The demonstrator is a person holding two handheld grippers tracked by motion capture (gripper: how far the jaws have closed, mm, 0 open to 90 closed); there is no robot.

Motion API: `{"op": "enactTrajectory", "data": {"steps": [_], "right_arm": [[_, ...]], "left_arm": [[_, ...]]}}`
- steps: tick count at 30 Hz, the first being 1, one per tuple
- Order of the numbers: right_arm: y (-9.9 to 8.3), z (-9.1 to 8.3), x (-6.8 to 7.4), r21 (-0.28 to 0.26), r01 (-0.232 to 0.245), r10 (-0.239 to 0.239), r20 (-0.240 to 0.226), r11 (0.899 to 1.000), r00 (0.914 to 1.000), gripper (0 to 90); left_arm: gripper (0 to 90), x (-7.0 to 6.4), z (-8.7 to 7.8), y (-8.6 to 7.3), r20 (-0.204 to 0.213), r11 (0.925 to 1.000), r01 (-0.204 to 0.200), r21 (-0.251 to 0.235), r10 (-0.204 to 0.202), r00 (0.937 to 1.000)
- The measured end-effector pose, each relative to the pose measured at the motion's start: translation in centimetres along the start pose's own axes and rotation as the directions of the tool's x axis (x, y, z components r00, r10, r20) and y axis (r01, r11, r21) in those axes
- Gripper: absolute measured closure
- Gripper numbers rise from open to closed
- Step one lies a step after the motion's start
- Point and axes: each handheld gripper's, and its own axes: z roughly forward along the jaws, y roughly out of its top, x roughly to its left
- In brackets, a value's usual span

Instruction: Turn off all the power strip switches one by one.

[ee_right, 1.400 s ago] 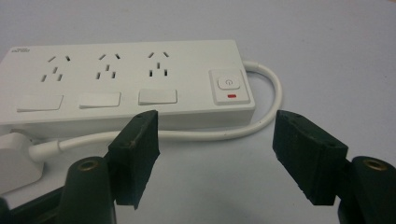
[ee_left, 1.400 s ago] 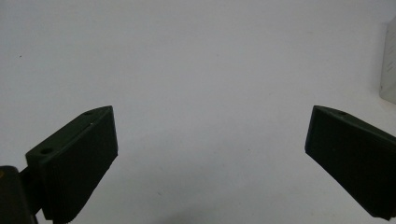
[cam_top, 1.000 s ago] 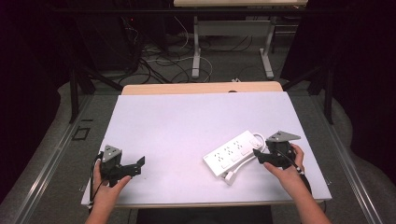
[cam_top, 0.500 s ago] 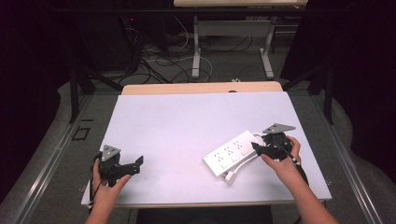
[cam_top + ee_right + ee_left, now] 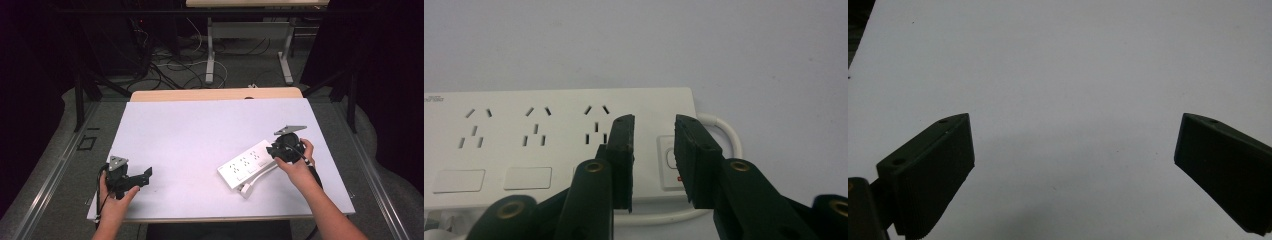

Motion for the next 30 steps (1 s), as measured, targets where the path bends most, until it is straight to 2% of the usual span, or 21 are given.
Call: {"op": "enactTrajectory", "data": {"steps": [1,7,10,15,20,26,30], "right_arm": [[0.1,0.1,0.1,0.002,-0.004,0.004,-0.006,1.0,1.0,75.3],[0.3,0.7,-0.1,0.031,0.021,-0.021,-0.001,0.999,0.9998,83.3],[0.4,1.3,-0.3,0.059,0.009,-0.009,0.001,0.998,1.0,90.0],[0.5,1.8,-0.6,0.091,0.014,-0.015,0.013,0.996,0.9998,90.0],[0.5,2.7,-0.9,0.132,-0.017,0.012,0.036,0.991,0.9993,90.0],[0.4,3.0,-1.3,0.164,-0.051,0.045,0.037,0.985,0.9983,90.0],[0.1,3.4,-1.4,0.175,-0.044,0.039,0.031,0.984,0.9988,90.0]], "left_arm": [[2.5,0.1,0.0,0.0,-0.011,0.9999,0.014,0.005,-0.014,0.9998],[2.5,0.4,0.1,-0.1,-0.02,0.9994,0.029,0.016,-0.029,0.9994],[2.5,0.4,0.2,-0.1,-0.019,0.9994,0.027,0.021,-0.027,0.9995],[2.5,0.4,0.3,-0.1,-0.018,0.9993,0.027,0.026,-0.027,0.9995],[2.5,0.4,0.3,-0.1,-0.018,0.9991,0.028,0.033,-0.027,0.9995],[2.6,0.5,0.3,-0.2,-0.016,0.9989,0.027,0.037,-0.027,0.9995],[2.5,0.5,0.3,-0.1,-0.015,0.999,0.027,0.037,-0.027,0.9995]]}}
